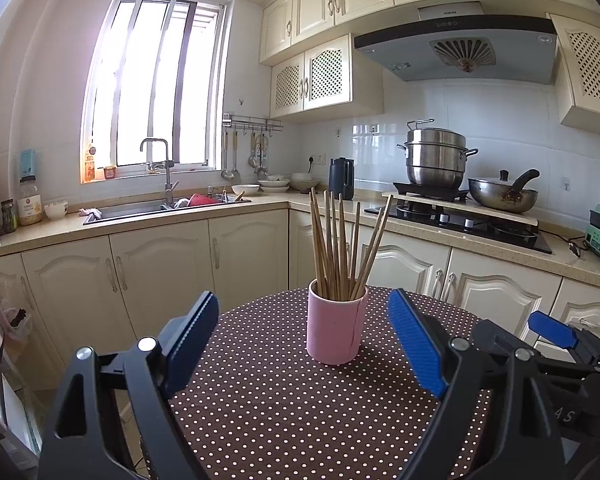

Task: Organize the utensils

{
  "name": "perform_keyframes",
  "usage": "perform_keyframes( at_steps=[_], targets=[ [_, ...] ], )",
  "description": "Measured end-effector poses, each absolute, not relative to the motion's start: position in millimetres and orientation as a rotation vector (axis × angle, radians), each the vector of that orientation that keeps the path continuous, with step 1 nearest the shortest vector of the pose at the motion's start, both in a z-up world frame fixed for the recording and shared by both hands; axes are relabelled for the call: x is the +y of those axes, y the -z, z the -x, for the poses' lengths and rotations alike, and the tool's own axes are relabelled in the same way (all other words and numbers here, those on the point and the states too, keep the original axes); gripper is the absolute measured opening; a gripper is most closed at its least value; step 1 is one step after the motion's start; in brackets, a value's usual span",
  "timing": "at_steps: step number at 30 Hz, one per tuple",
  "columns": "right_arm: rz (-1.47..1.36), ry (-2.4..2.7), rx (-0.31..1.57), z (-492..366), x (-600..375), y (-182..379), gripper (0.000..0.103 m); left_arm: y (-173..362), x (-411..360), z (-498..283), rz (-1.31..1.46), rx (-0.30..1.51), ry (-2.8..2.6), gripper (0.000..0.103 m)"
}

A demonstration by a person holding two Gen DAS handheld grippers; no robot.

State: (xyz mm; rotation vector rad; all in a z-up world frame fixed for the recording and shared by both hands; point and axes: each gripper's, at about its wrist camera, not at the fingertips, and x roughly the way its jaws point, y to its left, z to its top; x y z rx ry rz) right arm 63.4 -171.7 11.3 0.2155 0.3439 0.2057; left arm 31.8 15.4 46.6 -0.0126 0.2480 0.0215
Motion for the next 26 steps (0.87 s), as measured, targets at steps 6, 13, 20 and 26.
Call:
perform_keyframes(
  at_steps=[6,13,20,26],
  targets=[
    [-0.221,-0.207,0.352,-65.0,-172.0,-9.8,0.095,-46.0,17.9,-33.5,0.017,0.258,-0.02,0.085],
    [-0.224,-0.206,0.364,-67.9,-170.6,-6.9,0.095,-43.8,17.0,-39.2,0.018,0.28,-0.011,0.085],
    [-0.225,-0.206,0.368,-69.8,-170.8,-5.5,0.095,-43.3,16.3,-39.5,0.017,0.28,-0.011,0.085],
    [-0.228,-0.207,0.372,-71.8,-171.2,-3.9,0.095,-42.4,20.5,-42.5,0.032,0.286,-0.025,0.085]
  ],
)
